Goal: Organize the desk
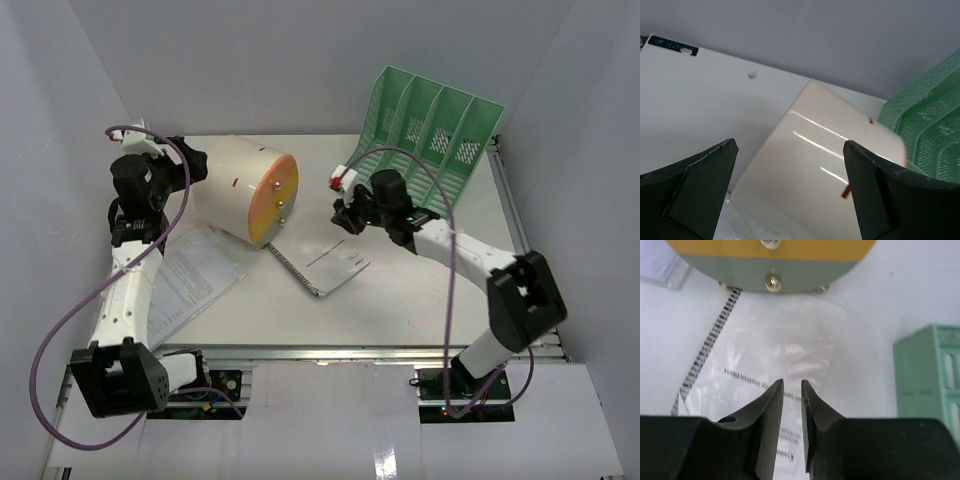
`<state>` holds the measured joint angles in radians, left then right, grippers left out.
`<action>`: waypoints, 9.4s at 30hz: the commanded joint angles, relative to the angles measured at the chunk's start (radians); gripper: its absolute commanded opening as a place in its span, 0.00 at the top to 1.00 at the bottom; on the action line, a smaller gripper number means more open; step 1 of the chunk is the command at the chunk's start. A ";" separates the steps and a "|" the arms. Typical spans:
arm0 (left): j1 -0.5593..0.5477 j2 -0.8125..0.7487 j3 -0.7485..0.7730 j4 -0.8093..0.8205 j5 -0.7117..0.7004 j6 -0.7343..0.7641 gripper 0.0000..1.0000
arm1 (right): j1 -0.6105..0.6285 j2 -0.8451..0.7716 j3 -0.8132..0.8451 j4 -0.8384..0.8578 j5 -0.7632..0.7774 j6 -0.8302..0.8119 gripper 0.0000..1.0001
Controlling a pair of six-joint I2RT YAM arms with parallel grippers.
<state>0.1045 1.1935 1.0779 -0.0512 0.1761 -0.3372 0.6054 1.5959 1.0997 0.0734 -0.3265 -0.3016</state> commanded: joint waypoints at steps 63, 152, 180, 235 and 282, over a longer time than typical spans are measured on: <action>-0.923 0.436 -0.724 0.936 -0.167 -0.809 0.97 | -0.532 -0.503 -0.453 0.137 -0.596 0.010 0.02; -0.983 0.722 -0.436 0.844 -0.083 -0.796 0.31 | -0.455 0.123 -0.209 -0.181 -0.360 0.390 0.89; -0.982 0.690 -0.457 0.795 -0.116 -0.743 0.20 | -0.450 0.108 -0.193 -0.347 -0.109 0.153 0.40; -0.903 0.834 0.675 0.491 -0.386 0.444 1.00 | -0.802 -0.659 -0.324 -0.260 -0.478 -0.143 0.28; -0.857 0.375 0.226 0.403 -0.347 0.158 0.11 | -0.834 -0.597 -0.348 -0.310 -0.746 -0.197 0.25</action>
<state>-0.7502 1.8978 1.4941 0.4402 -0.1649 -0.0476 -0.2298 0.9800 0.7364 -0.1914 -0.9568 -0.4522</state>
